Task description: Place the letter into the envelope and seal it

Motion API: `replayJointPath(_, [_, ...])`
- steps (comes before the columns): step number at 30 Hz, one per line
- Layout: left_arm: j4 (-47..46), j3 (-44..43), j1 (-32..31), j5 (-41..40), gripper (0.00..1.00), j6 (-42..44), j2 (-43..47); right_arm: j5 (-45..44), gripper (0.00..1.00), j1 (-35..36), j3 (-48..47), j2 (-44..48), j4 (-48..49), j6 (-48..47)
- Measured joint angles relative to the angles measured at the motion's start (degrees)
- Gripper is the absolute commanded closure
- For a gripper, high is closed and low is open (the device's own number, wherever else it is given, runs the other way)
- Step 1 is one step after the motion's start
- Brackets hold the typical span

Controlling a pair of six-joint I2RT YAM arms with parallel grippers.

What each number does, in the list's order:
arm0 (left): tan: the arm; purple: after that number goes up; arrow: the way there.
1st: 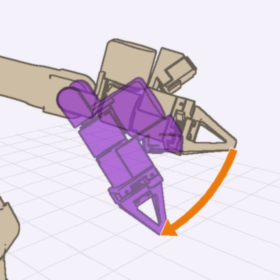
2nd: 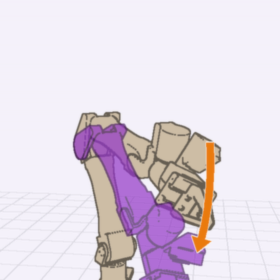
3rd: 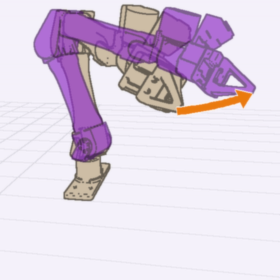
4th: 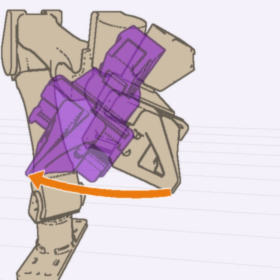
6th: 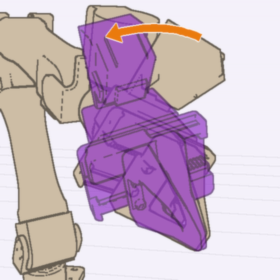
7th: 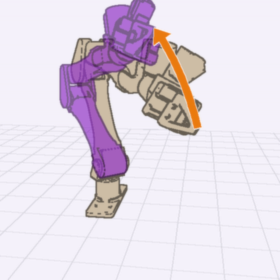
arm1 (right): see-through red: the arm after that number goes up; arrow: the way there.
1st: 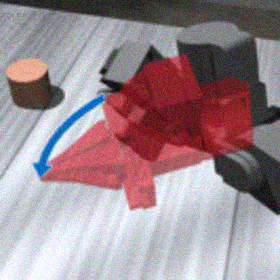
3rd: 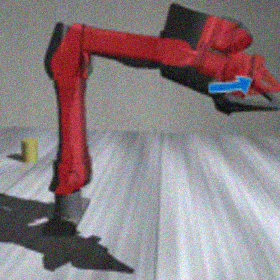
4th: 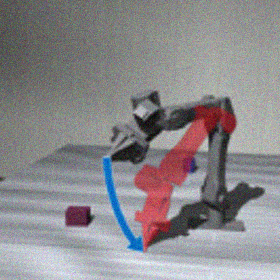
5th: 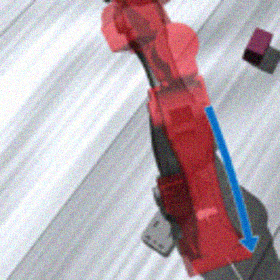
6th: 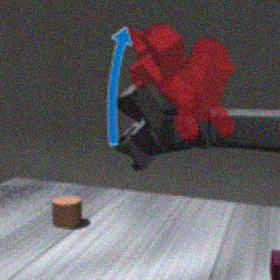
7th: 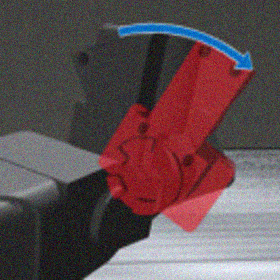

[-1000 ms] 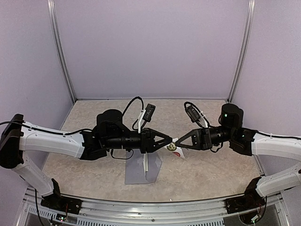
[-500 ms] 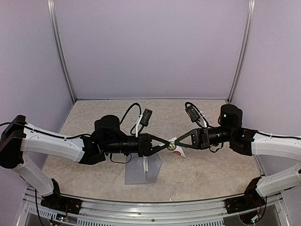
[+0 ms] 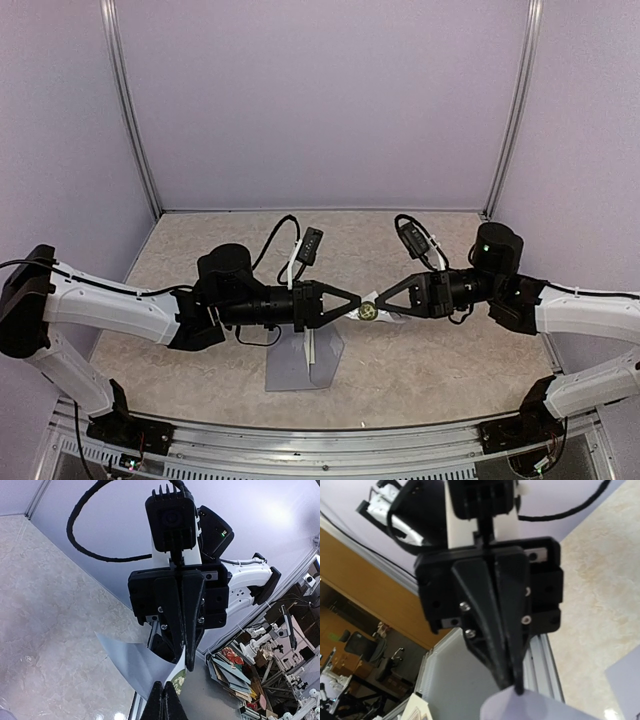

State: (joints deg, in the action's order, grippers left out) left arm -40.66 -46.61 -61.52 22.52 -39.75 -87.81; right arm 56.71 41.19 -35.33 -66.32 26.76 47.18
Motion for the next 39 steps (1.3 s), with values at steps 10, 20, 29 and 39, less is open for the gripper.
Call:
replayJointPath(10, [-1.4, 0.0, -0.2, -0.1, 1.0, 0.0, 0.0, 1.2, 1.0, 0.2, 1.3, 0.5, 3.9, 1.9])
replayJointPath(20, [-2.4, 0.0, -0.7, -0.3, 1.0, -0.1, 0.0, 1.5, 1.0, 1.1, 2.9, 0.4, 8.0, 2.7])
replayJointPath(29, [-2.7, 0.0, -1.0, -0.9, 1.0, -0.1, 0.0, 1.6, 1.0, 1.1, 3.6, -0.8, 9.2, 3.5])
replayJointPath(39, [-3.5, 0.0, -1.6, -1.2, 1.0, -0.1, -0.5, 1.8, 1.0, 1.2, 4.3, -1.3, 10.9, 4.6])
